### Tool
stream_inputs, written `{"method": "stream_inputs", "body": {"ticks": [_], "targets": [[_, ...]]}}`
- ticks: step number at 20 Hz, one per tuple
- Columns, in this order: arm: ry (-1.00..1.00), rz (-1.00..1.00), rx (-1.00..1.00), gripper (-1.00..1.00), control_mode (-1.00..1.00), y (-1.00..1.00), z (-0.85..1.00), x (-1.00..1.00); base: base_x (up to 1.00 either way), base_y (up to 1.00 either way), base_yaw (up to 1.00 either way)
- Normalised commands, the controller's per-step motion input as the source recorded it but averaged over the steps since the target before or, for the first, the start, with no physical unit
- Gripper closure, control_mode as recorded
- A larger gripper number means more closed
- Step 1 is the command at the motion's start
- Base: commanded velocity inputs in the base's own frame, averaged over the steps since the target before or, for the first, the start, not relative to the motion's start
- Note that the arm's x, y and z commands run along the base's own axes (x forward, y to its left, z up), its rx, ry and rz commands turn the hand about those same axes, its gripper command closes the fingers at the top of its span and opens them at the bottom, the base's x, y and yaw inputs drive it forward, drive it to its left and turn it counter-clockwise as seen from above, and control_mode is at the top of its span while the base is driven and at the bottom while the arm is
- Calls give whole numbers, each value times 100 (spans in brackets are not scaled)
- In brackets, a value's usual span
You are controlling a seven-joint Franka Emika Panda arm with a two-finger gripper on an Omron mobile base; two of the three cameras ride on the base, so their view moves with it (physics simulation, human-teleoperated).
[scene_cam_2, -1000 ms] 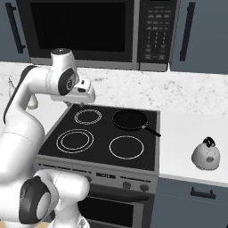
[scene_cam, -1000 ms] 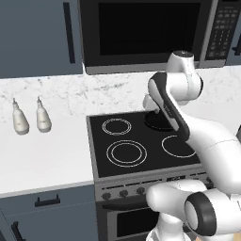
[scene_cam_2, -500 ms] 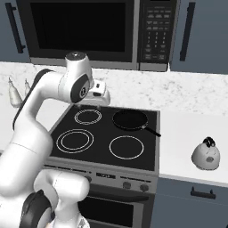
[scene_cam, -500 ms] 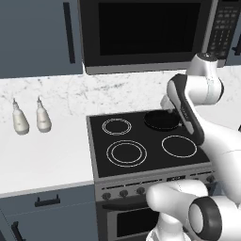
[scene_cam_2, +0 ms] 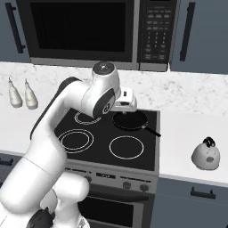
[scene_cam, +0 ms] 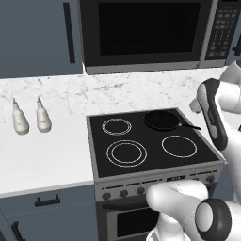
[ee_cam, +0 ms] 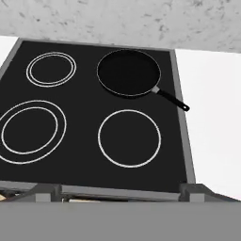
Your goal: Pick the kettle from the counter and place it on a stove burner. Then turn the burner on.
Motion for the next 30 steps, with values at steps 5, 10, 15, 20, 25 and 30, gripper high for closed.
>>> {"method": "stream_inputs", "body": {"ticks": [5,10,15,20,25,30], "targets": [[-9,0,-17,-100,-100,-100,0,-19,0,0,0],[-1,0,-18,-100,-100,-100,-4,-15,0,0,0],[13,0,-18,-100,-100,-100,-26,5,0,0,0],[26,0,-5,-100,-100,-100,-51,31,0,0,0],[31,0,7,-100,-100,-100,-15,56,0,0,0],[2,3,4,-100,-100,-75,-8,13,0,0,0]]}}
